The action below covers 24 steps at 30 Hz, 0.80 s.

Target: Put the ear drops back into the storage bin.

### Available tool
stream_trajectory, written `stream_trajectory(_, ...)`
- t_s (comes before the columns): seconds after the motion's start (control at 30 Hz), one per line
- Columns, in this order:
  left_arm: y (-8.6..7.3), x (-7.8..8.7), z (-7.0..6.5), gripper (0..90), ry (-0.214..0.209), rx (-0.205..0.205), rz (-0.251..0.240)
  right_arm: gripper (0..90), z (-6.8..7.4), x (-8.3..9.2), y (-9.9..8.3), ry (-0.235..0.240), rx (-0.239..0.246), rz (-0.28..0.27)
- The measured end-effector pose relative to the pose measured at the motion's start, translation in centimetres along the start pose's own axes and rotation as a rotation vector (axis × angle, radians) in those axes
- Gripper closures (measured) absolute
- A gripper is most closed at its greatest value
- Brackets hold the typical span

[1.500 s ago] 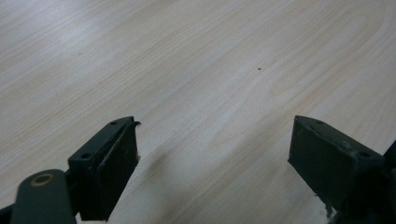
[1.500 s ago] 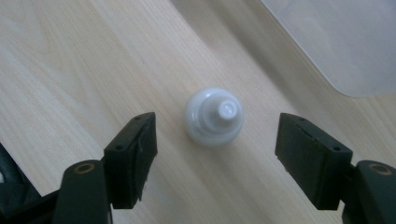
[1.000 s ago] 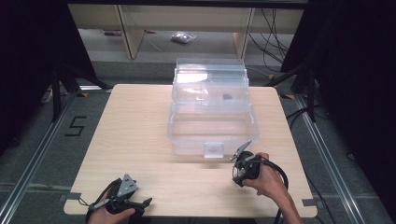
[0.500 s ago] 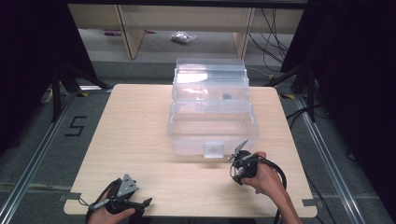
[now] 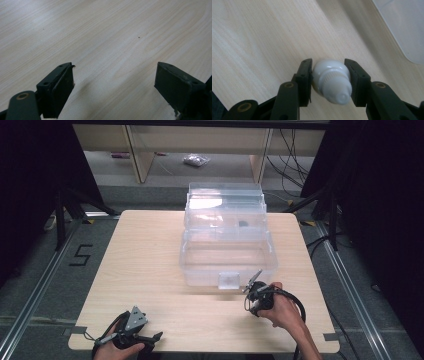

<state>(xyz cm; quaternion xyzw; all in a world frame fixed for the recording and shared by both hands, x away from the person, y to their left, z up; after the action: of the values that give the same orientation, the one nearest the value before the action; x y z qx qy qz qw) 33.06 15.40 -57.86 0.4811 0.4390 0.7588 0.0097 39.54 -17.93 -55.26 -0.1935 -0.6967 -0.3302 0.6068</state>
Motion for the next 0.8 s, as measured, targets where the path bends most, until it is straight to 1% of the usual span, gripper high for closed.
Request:
stream_trajectory(0.1,0.0,0.1,0.1,15.1,0.0,0.001,-0.003,60.0,0.1,0.2,0.1,0.003,0.01,-0.002)
stream_trajectory(0.13,0.0,0.0,0.0,15.0,-0.001,0.014,-0.004,60.0,0.0,0.3,0.2,0.004,0.015,-0.004)
stream_trajectory(0.17,0.0,0.1,0.1,15.1,0.002,0.002,-0.002,60.0,0.1,0.3,0.2,0.005,0.016,-0.002)
stream_trajectory(0.2,0.0,0.0,0.1,15.1,0.002,0.004,-0.002,60.0,0.0,0.4,0.3,-0.001,0.014,-0.003)
stream_trajectory(0.23,0.0,0.0,0.0,15.0,0.0,0.008,-0.002,60.0,0.0,0.5,0.4,-0.002,0.013,-0.004)
stream_trajectory(0.27,0.1,-0.1,-0.1,15.1,-0.006,0.026,-0.016,60.0,0.0,0.6,0.5,0.005,0.024,-0.003)
stream_trajectory(0.3,0.0,0.0,0.0,15.1,0.002,0.013,0.0,60.0,0.0,0.6,0.6,0.001,0.011,-0.002)
stream_trajectory(0.33,0.0,-0.1,0.0,15.1,0.002,0.015,0.0,60.0,-0.1,0.6,0.7,0.002,0.022,-0.004)
stream_trajectory(0.37,0.0,0.0,0.1,15.1,0.0,-0.005,-0.002,60.1,0.0,0.8,0.8,0.004,0.019,0.003)
stream_trajectory(0.4,0.0,0.1,0.0,15.1,-0.006,0.0,-0.001,60.0,0.2,0.9,0.9,0.012,0.012,0.003)
stream_trajectory(0.43,0.0,0.0,0.0,15.1,-0.005,0.002,-0.005,60.1,0.2,1.1,1.1,0.017,0.016,0.003)
stream_trajectory(0.47,0.0,0.0,0.0,15.0,-0.004,0.015,-0.004,60.0,0.2,1.1,1.2,0.026,0.027,-0.002)
stream_trajectory(0.5,0.0,0.0,0.0,15.0,0.0,0.017,-0.004,60.1,0.3,1.3,1.3,0.031,0.011,-0.004)
stream_trajectory(0.53,0.0,0.0,0.0,15.1,-0.002,0.013,-0.003,60.0,0.2,1.4,1.5,0.03,0.011,-0.014)
stream_trajectory(0.57,0.0,0.0,-0.1,15.1,-0.003,0.017,-0.007,60.1,0.2,1.5,1.5,0.039,0.007,-0.015)
stream_trajectory(0.6,0.0,0.1,0.0,15.1,-0.008,-0.004,0.001,60.0,0.1,1.5,1.6,0.042,0.013,-0.018)
stream_trajectory(0.63,0.0,0.0,0.0,15.1,-0.004,0.001,-0.003,60.0,0.0,1.7,1.6,0.042,0.008,-0.02)
stream_trajectory(0.67,0.0,0.0,0.1,15.1,0.001,-0.003,-0.002,60.0,-0.1,1.8,1.6,0.049,0.009,-0.022)
stream_trajectory(0.7,0.0,0.0,0.0,15.1,0.002,0.003,-0.001,60.1,-0.3,1.9,1.7,0.044,0.004,-0.029)
stream_trajectory(0.8,0.0,0.0,0.0,15.0,0.002,0.002,0.0,60.0,-0.3,2.2,1.7,0.045,-0.004,-0.026)
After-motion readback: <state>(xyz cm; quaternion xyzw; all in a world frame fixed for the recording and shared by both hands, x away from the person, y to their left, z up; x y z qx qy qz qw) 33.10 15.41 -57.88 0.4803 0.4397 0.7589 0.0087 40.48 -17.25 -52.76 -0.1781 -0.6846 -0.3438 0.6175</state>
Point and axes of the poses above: each handheld gripper's, and its own axes: x roughly backward along the jaws, y roughly out of its top, z roughly to its left, the point moved 10 cm from there along -x, roughly forward along the jaws, and after that the axes turned 9 degrees about -x, right-handed, at the moved point
